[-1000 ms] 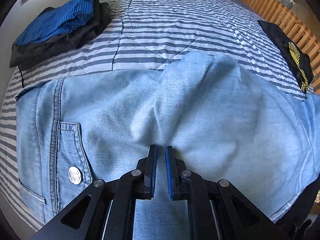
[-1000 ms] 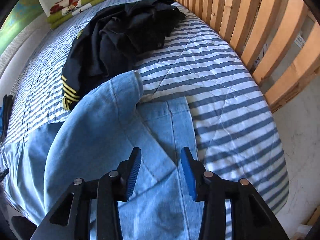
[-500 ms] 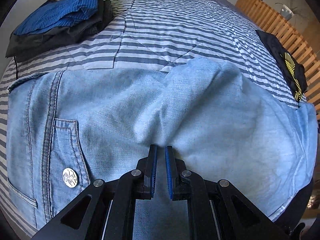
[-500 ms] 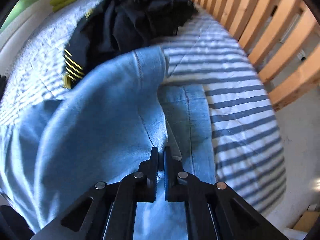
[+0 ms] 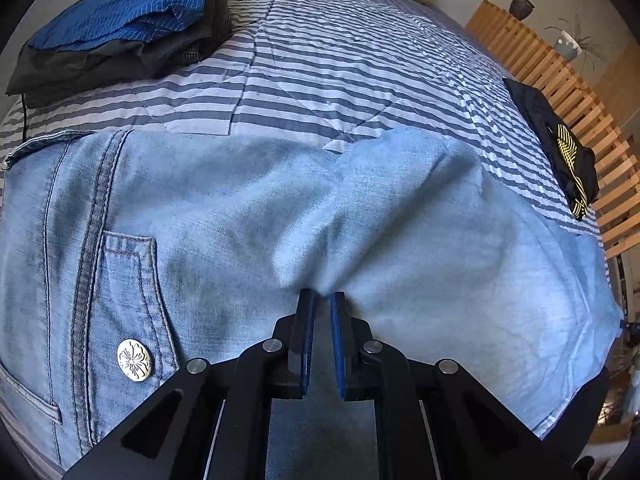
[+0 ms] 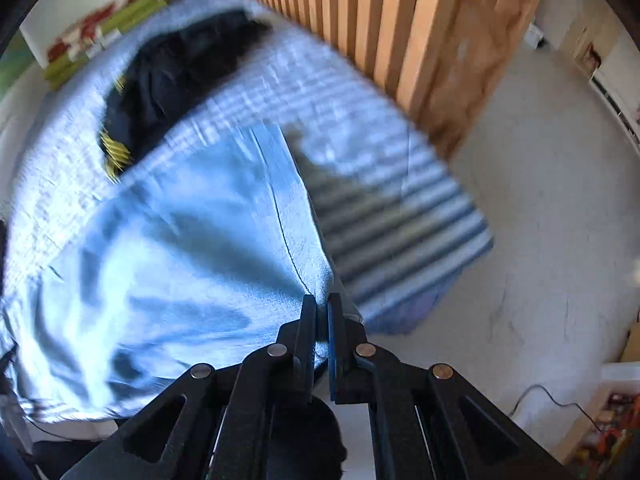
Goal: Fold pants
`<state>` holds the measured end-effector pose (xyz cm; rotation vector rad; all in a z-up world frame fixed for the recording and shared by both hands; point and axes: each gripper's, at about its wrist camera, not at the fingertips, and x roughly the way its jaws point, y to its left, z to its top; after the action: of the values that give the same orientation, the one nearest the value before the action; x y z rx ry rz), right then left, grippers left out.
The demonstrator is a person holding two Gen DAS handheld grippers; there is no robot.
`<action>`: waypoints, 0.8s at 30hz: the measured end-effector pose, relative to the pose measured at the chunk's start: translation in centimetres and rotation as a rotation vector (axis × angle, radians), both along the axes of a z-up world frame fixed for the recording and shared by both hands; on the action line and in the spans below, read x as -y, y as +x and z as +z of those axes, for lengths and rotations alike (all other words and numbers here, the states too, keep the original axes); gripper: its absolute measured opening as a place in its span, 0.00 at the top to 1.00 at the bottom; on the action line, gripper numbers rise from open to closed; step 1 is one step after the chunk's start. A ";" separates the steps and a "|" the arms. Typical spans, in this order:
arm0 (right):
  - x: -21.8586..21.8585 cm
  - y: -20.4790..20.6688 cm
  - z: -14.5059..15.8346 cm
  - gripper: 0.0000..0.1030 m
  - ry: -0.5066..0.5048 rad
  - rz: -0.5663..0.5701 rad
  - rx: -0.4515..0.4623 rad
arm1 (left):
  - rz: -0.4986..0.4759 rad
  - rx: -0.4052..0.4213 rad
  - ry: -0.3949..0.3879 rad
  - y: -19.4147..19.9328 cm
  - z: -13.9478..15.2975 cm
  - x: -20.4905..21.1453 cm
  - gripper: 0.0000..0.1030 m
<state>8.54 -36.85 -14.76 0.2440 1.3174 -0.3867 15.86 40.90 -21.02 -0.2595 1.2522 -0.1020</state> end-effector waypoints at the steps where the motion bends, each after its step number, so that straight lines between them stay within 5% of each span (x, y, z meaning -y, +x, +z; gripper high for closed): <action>1: 0.1 0.3 -1.1 0.94 0.005 0.006 -0.028 | 0.000 -0.004 0.005 0.0 0.1 0.1 0.91; 6: 0.5 0.4 -0.6 0.91 0.013 0.009 0.005 | -0.100 0.020 0.171 -1.2 1.8 2.6 0.91; 12: 2.3 2.4 2.2 0.76 -0.010 0.029 0.112 | -0.188 0.018 0.156 -2.1 3.9 6.3 0.91; 18: 4.3 8.6 0.1 0.73 0.044 0.063 0.125 | -0.274 0.005 0.211 -0.5 4.5 10.7 0.83; 24: 4.8 15.5 -1.8 0.72 0.081 0.115 0.166 | -0.218 -0.063 0.245 0.0 2.5 9.1 0.82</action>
<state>24.05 -41.66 -16.53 0.2613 1.1793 -0.2109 15.85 31.79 -18.49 0.0867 1.3395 -0.1275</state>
